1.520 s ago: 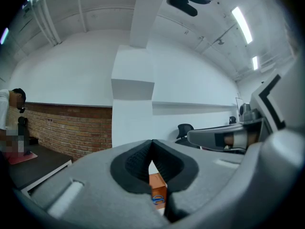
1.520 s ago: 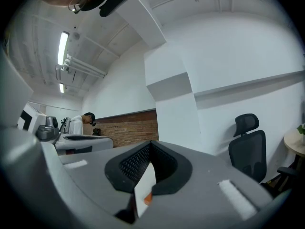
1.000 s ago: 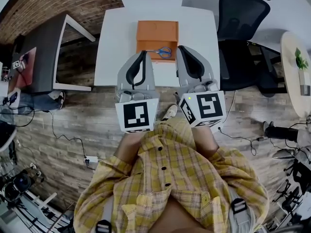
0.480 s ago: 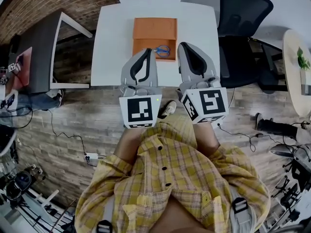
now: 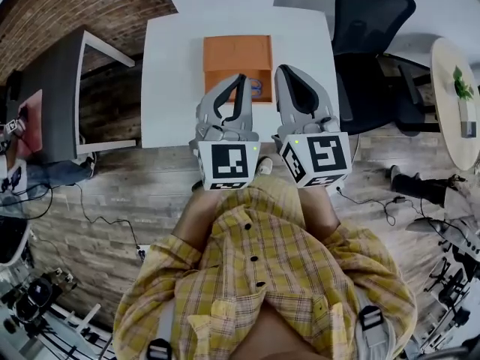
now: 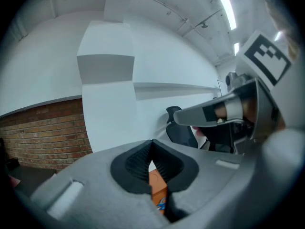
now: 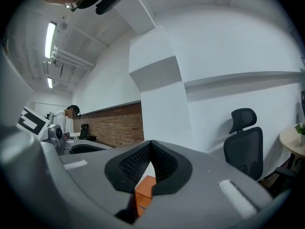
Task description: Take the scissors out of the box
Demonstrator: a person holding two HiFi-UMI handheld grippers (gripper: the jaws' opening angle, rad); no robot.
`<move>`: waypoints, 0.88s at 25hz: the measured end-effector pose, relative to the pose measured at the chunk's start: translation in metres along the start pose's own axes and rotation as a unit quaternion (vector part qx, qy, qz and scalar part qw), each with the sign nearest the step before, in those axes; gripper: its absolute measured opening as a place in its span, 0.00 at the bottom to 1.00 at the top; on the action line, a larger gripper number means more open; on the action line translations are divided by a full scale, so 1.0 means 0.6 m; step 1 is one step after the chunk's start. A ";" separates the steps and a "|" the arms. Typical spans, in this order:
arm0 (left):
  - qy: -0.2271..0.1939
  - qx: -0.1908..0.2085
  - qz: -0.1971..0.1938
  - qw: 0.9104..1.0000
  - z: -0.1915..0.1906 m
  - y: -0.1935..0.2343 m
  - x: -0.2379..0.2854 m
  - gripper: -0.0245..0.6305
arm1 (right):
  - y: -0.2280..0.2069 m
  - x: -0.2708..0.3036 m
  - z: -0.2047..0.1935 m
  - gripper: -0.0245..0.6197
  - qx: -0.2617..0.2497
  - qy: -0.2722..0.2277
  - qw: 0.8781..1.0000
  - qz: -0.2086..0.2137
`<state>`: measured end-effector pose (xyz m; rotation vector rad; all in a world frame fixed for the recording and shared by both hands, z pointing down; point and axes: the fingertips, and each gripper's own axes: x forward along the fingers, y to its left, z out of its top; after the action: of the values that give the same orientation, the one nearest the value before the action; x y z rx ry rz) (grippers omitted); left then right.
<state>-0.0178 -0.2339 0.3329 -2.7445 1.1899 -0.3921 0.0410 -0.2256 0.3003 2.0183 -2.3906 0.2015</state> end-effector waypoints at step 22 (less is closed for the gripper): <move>0.102 0.094 -0.122 0.983 -0.138 -0.021 0.148 0.04 | -0.065 0.067 -0.081 0.05 0.042 0.047 0.997 -0.051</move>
<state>0.0257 -0.2913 0.4318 -2.7385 0.8044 -0.7856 0.0685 -0.2666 0.3556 2.1086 -2.2540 0.3939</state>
